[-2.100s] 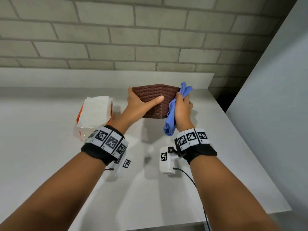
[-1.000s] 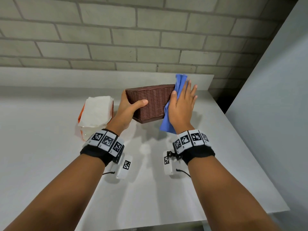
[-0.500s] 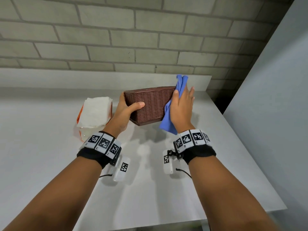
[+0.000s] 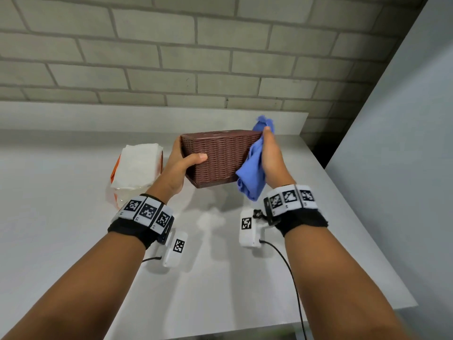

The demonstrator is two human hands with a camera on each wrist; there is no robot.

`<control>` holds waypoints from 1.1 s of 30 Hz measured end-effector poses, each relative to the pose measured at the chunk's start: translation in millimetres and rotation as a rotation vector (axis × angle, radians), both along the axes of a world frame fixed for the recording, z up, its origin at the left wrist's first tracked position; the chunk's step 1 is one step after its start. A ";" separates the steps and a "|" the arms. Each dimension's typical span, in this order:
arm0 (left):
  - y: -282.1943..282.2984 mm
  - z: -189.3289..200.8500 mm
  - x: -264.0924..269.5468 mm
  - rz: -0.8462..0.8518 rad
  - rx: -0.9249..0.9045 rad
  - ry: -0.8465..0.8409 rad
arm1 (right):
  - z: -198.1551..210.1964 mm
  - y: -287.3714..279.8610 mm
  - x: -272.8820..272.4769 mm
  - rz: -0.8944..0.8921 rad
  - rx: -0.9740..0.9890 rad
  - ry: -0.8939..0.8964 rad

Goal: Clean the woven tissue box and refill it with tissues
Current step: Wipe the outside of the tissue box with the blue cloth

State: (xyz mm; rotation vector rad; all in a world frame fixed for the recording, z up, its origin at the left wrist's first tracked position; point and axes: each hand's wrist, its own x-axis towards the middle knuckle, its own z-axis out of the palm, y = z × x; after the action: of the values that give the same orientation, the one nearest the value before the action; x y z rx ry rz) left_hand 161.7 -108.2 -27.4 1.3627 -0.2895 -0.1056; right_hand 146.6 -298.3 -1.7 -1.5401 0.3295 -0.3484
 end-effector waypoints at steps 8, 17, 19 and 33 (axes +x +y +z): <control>11.8 6.5 -3.6 -0.199 0.062 0.014 | -7.0 -35.9 -12.0 0.212 0.260 0.283; -0.5 28.9 -10.7 -0.158 0.232 0.225 | -11.7 -11.9 -31.3 0.323 0.564 0.042; -3.3 29.0 -12.3 -0.177 0.194 0.269 | -14.0 -8.7 -33.9 0.343 0.589 0.030; -12.9 -0.6 -0.3 0.022 -0.073 0.406 | 36.8 -4.0 -19.2 -0.033 -0.243 -0.142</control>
State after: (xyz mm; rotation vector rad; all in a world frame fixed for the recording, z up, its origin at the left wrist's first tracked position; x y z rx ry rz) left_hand 161.4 -121.1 -28.0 1.2399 0.0620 -0.3450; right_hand 127.4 -302.4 35.1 -1.7379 0.2066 -0.5363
